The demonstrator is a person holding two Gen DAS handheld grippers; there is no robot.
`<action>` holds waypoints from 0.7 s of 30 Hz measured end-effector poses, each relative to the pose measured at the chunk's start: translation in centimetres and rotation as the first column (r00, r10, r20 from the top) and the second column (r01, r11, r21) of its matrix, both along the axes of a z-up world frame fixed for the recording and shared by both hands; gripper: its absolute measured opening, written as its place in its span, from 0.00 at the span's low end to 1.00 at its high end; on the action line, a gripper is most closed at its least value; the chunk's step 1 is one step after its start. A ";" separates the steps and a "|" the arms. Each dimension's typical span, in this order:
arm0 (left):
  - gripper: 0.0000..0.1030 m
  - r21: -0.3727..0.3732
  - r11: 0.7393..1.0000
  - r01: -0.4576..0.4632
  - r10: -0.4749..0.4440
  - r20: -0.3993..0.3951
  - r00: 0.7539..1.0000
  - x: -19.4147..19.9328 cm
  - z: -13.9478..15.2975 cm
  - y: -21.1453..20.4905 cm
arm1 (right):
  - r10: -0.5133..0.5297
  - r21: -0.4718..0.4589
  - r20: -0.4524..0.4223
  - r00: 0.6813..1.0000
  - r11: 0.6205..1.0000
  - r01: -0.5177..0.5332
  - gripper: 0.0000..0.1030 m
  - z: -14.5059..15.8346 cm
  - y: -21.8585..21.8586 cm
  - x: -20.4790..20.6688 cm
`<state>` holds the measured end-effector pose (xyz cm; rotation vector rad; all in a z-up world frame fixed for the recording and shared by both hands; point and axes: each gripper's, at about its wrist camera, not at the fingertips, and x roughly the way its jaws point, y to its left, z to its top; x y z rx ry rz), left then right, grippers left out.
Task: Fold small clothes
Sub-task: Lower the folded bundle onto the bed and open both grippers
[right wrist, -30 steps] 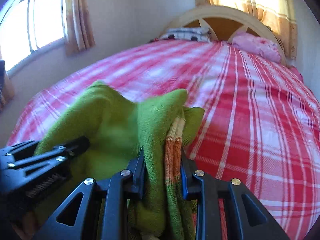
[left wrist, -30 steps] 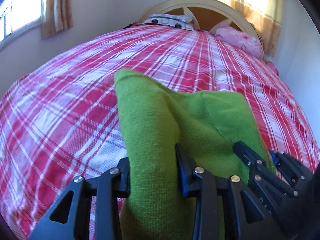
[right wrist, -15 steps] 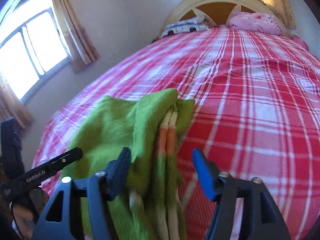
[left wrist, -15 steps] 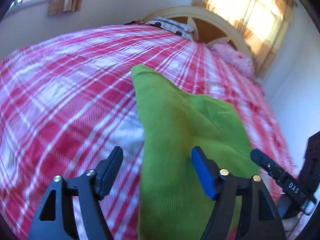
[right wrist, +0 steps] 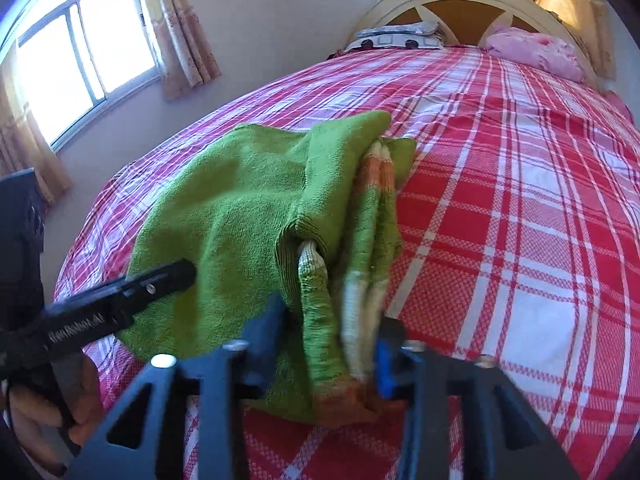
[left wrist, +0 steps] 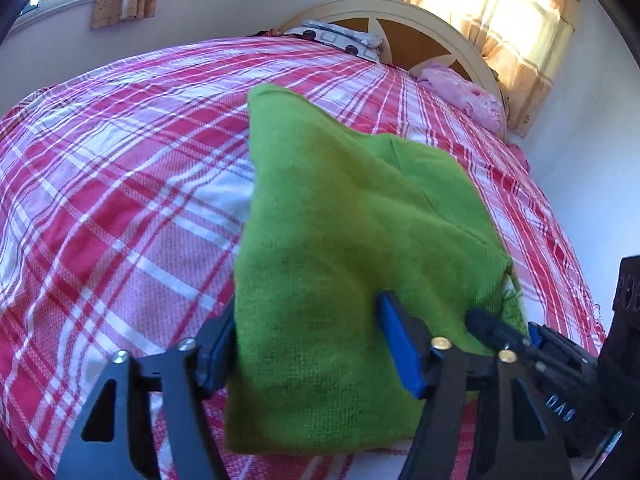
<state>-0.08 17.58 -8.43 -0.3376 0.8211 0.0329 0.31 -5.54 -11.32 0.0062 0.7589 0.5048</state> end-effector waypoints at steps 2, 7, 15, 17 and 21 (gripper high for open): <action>0.54 0.024 1.000 0.008 -0.008 -0.002 1.000 -0.1 0.3 -0.3 | -0.025 0.051 -0.045 0.999 0.998 0.027 0.25 0.0 -0.6 0.4; 0.39 0.026 1.000 0.001 0.000 -0.047 0.999 -0.4 1.8 0.1 | -0.025 0.184 -0.158 0.987 0.981 0.054 0.19 1.0 -1.5 0.4; 0.40 0.110 0.994 0.001 0.009 -0.087 0.996 -1.5 1.5 -0.9 | -0.023 0.145 -0.193 0.981 0.988 0.051 0.18 0.6 -1.6 -0.6; 0.43 0.124 0.992 -0.006 0.016 -0.081 0.997 -1.7 1.0 -1.0 | -0.028 0.138 -0.190 0.981 0.989 0.055 0.18 -0.4 -1.8 -0.8; 0.51 0.160 0.987 -0.017 0.026 -0.056 0.998 -2.1 0.7 -1.3 | -0.028 0.102 -0.133 0.991 0.994 0.041 0.18 -0.6 -1.6 -1.8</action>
